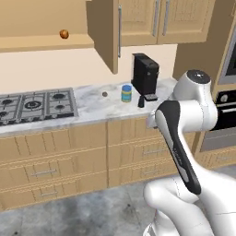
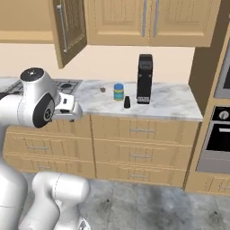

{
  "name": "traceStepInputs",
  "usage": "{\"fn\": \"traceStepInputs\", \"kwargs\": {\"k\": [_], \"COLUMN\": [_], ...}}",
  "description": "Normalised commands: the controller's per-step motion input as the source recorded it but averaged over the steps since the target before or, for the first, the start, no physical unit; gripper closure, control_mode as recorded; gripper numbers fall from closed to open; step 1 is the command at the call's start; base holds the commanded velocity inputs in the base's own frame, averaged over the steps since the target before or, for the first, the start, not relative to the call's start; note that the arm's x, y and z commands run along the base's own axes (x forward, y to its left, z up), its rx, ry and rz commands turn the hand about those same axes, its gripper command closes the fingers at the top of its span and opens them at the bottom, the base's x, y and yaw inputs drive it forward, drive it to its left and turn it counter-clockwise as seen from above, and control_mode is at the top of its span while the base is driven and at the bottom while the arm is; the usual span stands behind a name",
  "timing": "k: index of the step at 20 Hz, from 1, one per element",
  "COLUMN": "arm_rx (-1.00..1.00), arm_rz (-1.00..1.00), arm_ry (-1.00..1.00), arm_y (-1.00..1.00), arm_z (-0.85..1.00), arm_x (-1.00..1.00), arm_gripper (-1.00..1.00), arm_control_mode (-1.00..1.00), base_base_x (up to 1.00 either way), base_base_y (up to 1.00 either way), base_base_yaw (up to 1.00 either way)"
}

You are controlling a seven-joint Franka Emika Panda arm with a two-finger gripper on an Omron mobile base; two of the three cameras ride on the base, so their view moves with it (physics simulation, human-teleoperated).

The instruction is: Pick the shaker and mayonnaise from the counter and place them in the cabinet.

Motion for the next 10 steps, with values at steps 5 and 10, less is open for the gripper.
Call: {"fn": "traceStepInputs", "kwargs": {"k": [5,10], "arm_rx": [0.0,0.0], "arm_rz": [0.0,0.0], "arm_ry": [0.0,0.0], "arm_y": [0.0,0.0], "arm_z": [0.0,0.0], "arm_x": [0.0,0.0], "arm_gripper": [-1.0,-1.0], "arm_control_mode": [1.0,1.0], "base_base_x": [0.1,0.29], "base_base_y": [-0.66,-0.51], "base_base_yaw": [0.0,0.01]}}
